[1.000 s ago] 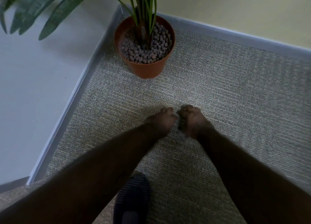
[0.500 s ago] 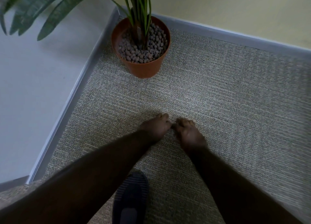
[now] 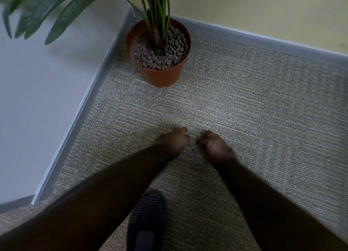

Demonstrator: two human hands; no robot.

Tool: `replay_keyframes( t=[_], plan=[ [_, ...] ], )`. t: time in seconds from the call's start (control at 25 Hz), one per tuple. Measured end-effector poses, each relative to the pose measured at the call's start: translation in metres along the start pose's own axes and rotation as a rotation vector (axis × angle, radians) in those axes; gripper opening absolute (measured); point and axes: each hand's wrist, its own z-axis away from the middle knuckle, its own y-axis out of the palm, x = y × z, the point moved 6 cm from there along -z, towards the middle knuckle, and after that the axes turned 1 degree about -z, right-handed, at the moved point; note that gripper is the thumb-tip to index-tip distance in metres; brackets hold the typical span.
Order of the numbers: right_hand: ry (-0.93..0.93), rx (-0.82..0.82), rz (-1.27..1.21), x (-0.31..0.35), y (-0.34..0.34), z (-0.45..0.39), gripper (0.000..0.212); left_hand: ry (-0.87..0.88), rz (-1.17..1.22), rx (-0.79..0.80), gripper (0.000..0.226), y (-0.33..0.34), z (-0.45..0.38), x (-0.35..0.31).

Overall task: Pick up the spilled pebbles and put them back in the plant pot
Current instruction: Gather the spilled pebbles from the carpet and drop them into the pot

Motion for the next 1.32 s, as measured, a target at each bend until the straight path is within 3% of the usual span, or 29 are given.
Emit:
replay_keyframes(
  t=[0.2,0.36,0.64,0.92,1.04,1.32],
  plan=[
    [0.027,-0.122,-0.179,-0.012,-0.017,-0.004,0.015,-0.043,0.043,0.004,0.031,0.001,0.003,0.014],
    [0.114,-0.236,-0.319,-0.018,-0.029,-0.004,0.012,-0.121,0.139,-0.052,0.018,-0.008,0.005,0.040],
    [0.136,-0.115,-0.450,-0.008,-0.043,-0.013,0.014,-0.258,0.359,-0.320,0.010,-0.051,0.025,0.098],
    [-0.019,-0.189,-0.474,0.053,-0.135,-0.048,0.011,-0.416,0.434,-0.708,0.006,-0.141,0.067,0.158],
    [-0.084,-0.262,-0.432,0.087,-0.179,-0.068,0.015,-0.461,0.428,-0.897,0.015,-0.191,0.074,0.175],
    [-0.063,-0.390,-0.556,0.144,-0.211,-0.103,0.020,-0.447,0.425,-0.959,0.021,-0.223,0.041,0.170]
  ],
)
